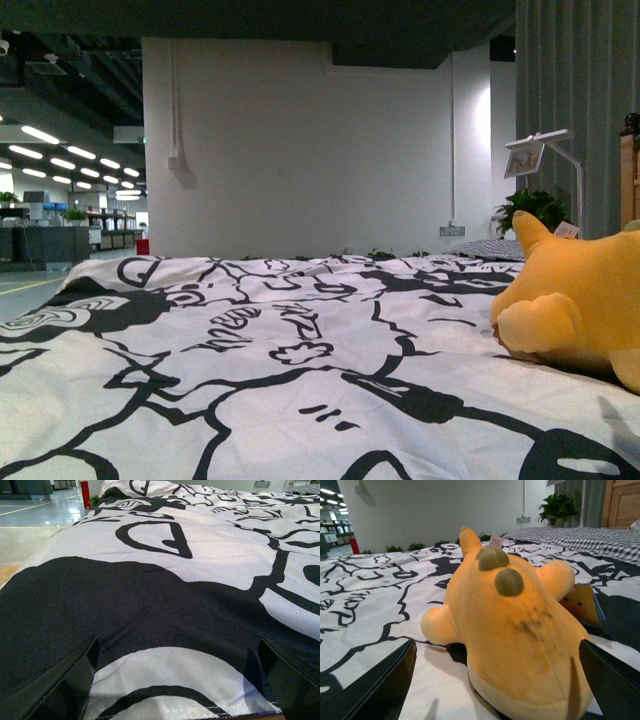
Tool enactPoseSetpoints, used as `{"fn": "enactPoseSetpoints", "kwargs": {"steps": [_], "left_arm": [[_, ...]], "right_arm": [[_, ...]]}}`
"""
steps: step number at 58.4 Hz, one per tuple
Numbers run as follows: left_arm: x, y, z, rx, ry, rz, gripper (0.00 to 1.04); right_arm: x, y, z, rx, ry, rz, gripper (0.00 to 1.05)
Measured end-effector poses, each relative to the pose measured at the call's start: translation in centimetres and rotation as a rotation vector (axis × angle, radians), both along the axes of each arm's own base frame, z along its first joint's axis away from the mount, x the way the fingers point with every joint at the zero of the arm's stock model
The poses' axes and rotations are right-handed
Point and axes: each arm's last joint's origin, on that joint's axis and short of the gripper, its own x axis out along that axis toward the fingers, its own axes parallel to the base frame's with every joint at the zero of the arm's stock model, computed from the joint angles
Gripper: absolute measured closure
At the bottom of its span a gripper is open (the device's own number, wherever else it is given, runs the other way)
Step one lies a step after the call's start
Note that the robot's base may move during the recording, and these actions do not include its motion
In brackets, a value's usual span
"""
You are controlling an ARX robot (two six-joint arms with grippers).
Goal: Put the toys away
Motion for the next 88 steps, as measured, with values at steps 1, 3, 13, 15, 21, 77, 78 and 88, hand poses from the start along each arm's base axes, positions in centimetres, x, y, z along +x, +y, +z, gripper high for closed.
{"fn": "enactPoseSetpoints", "kwargs": {"steps": [1, 3, 13, 15, 21, 77, 78, 88], "left_arm": [[0.0, 0.0, 0.0, 0.0, 0.0, 0.0, 0.06], [0.0, 0.0, 0.0, 0.0, 0.0, 0.0, 0.06], [0.0, 0.0, 0.0, 0.0, 0.0, 0.0, 0.06], [0.0, 0.0, 0.0, 0.0, 0.0, 0.0, 0.06], [0.0, 0.0, 0.0, 0.0, 0.0, 0.0, 0.06], [0.0, 0.0, 0.0, 0.0, 0.0, 0.0, 0.06], [0.0, 0.0, 0.0, 0.0, 0.0, 0.0, 0.06], [0.0, 0.0, 0.0, 0.0, 0.0, 0.0, 0.06]], "right_arm": [[0.4, 0.0, 0.1, -0.004, -0.003, -0.005, 0.07], [0.9, 0.0, 0.2, -0.014, -0.009, -0.014, 0.07], [2.8, -0.6, 1.0, -0.062, -0.048, -0.086, 0.07], [3.1, -0.6, 1.2, -0.073, -0.059, -0.094, 0.07], [3.7, -0.8, 1.6, -0.106, -0.082, -0.113, 0.07], [9.4, -1.3, -1.2, -0.314, 0.062, -0.117, 0.12], [9.5, -1.3, -1.3, -0.31, 0.069, -0.112, 0.16], [9.5, -1.4, -1.0, -0.26, 0.116, -0.06, 0.4]]}}
